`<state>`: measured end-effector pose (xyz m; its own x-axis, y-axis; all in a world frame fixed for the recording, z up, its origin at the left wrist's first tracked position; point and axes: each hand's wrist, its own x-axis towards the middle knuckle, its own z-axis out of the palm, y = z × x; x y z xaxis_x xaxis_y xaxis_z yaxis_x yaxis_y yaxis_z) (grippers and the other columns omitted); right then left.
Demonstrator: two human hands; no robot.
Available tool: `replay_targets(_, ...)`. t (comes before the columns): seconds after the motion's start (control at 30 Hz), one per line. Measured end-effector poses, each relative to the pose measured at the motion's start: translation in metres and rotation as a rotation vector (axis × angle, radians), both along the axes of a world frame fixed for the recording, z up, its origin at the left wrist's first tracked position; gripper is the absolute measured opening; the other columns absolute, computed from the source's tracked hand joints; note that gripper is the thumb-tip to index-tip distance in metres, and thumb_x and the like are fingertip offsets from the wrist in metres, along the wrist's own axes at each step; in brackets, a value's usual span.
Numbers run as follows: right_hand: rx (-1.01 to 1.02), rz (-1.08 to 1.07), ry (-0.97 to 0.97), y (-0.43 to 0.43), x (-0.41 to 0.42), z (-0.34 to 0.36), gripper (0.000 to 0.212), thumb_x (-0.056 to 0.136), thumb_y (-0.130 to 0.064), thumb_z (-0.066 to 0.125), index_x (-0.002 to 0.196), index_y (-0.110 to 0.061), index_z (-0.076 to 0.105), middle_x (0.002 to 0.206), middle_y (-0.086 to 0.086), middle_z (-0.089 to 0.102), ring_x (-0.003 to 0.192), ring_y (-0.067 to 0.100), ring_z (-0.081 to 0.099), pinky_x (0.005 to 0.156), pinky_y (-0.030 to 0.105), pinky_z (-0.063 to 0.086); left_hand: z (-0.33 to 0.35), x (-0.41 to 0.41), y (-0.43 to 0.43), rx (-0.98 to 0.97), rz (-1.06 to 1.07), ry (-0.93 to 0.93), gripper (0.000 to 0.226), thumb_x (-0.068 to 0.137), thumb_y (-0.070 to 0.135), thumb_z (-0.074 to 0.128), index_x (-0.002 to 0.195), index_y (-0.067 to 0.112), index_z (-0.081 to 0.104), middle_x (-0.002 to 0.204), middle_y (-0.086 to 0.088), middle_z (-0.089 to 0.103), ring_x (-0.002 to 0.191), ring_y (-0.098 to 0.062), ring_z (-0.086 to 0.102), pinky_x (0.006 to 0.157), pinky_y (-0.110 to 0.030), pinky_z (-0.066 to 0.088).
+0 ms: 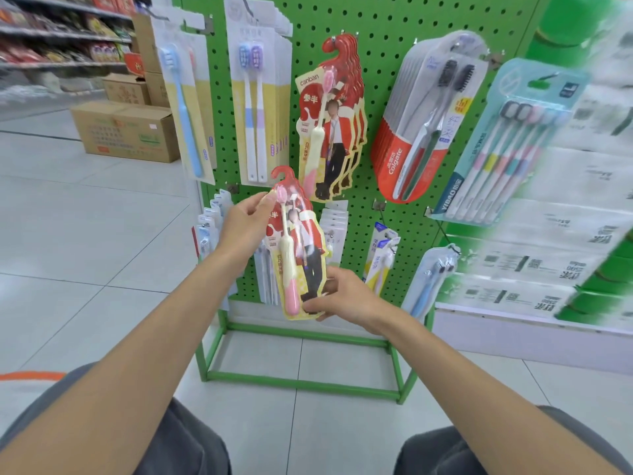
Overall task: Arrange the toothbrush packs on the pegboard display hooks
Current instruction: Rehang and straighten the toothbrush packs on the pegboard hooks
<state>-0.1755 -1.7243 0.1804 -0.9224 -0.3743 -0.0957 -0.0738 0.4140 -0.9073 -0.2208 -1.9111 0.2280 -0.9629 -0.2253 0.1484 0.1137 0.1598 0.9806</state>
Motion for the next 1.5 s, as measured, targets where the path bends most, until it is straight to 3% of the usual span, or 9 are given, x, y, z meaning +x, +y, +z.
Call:
replay_targets(0.07, 0.052, 0.013, 0.119, -0.004, 0.004, 0.002, 0.037, 0.084, 0.000, 0.068, 0.101, -0.030, 0.056, 0.090, 0.009, 0.067, 0.074, 0.018, 0.064, 0.068, 0.032, 0.060, 0.004, 0.005, 0.002, -0.046, -0.071, -0.015, 0.055, 0.087, 0.070, 0.049, 0.126, 0.034, 0.062, 0.121, 0.015, 0.063, 0.114, -0.007, 0.056, 0.095, -0.029, 0.040)
replay_targets(0.17, 0.229, 0.050, 0.271, -0.008, 0.010, -0.001, 0.040, 0.097, -0.019, 0.052, 0.116, -0.054, 0.044, 0.091, 0.012, 0.062, 0.078, 0.025, 0.058, 0.082, 0.049, 0.053, 0.011, 0.011, 0.009, -0.021, -0.162, -0.073, 0.031, 0.088, 0.064, 0.052, 0.099, 0.037, 0.060, 0.101, 0.015, 0.060, 0.096, -0.008, 0.057, 0.086, -0.031, 0.049)
replay_targets(0.23, 0.260, 0.092, 0.252, -0.012, 0.015, -0.003, 0.062, 0.100, -0.015, 0.038, 0.147, -0.050, 0.018, 0.128, 0.009, 0.059, 0.111, 0.027, 0.058, 0.100, 0.045, 0.045, 0.011, 0.011, 0.010, 0.039, -0.176, -0.096, 0.030, 0.087, 0.054, 0.063, 0.103, 0.029, 0.058, 0.099, 0.010, 0.060, 0.092, -0.010, 0.061, 0.078, -0.031, 0.056)
replay_targets(0.3, 0.185, 0.128, 0.192, -0.015, 0.021, 0.000, 0.076, 0.096, -0.004, 0.036, 0.156, -0.037, 0.002, 0.159, -0.008, 0.025, 0.140, 0.018, 0.035, 0.115, 0.035, 0.030, 0.010, 0.008, 0.008, 0.144, -0.158, -0.118, 0.043, 0.089, 0.037, 0.069, 0.124, 0.019, 0.053, 0.103, 0.001, 0.063, 0.085, -0.015, 0.066, 0.067, -0.028, 0.058)
replay_targets(0.53, 0.017, -0.015, 0.025, -0.009, 0.009, -0.001, 0.113, 0.083, -0.014, 0.075, 0.154, -0.036, -0.009, 0.120, -0.008, 0.067, 0.101, 0.005, 0.067, 0.094, 0.031, 0.050, 0.003, 0.003, 0.007, 0.191, -0.041, -0.049, 0.034, 0.100, 0.014, 0.053, 0.133, 0.016, 0.044, 0.110, -0.002, 0.068, 0.096, -0.021, 0.069, 0.086, -0.042, 0.055)
replay_targets(0.77, 0.020, -0.039, 0.053, -0.007, 0.005, 0.001, 0.067, 0.088, -0.008, 0.068, 0.143, -0.027, 0.034, 0.110, -0.003, 0.073, 0.093, 0.004, 0.070, 0.081, 0.023, 0.054, 0.000, 0.005, 0.010, 0.276, -0.133, -0.065, 0.013, 0.102, 0.015, 0.049, 0.111, 0.013, 0.057, 0.105, -0.007, 0.069, 0.093, -0.023, 0.067, 0.086, -0.040, 0.053)
replay_targets(0.93, -0.035, -0.166, 0.082, -0.001, -0.007, 0.012, 0.059, 0.091, -0.014, 0.066, 0.142, -0.026, 0.037, 0.112, 0.005, 0.067, 0.100, 0.014, 0.065, 0.082, 0.028, 0.052, -0.001, 0.008, 0.017, 0.283, -0.256, -0.107, 0.014, 0.103, 0.021, 0.047, 0.104, 0.011, 0.057, 0.090, -0.005, 0.070, 0.074, -0.016, 0.068, 0.071, -0.032, 0.055)
replay_targets(1.3, -0.265, -0.444, 0.238, 0.015, -0.017, 0.061, 0.040, 0.099, -0.016, 0.055, 0.137, -0.017, 0.044, 0.100, 0.002, 0.070, 0.095, 0.019, 0.067, 0.079, 0.027, 0.054, -0.004, 0.013, 0.030, 0.245, -0.443, -0.187, 0.033, 0.101, 0.021, 0.050, 0.126, 0.001, 0.055, 0.101, -0.012, 0.071, 0.087, -0.023, 0.069, 0.084, -0.041, 0.055)
replay_targets(1.5, -0.211, -0.516, 0.301, 0.013, -0.016, 0.062, 0.023, 0.096, -0.014, 0.059, 0.118, -0.017, 0.056, 0.097, 0.004, 0.069, 0.085, 0.014, 0.063, 0.075, 0.027, 0.051, -0.003, 0.013, 0.031, 0.317, -0.416, -0.173, 0.025, 0.102, 0.018, 0.050, 0.120, 0.002, 0.057, 0.093, -0.009, 0.072, 0.078, -0.019, 0.071, 0.070, -0.032, 0.059)
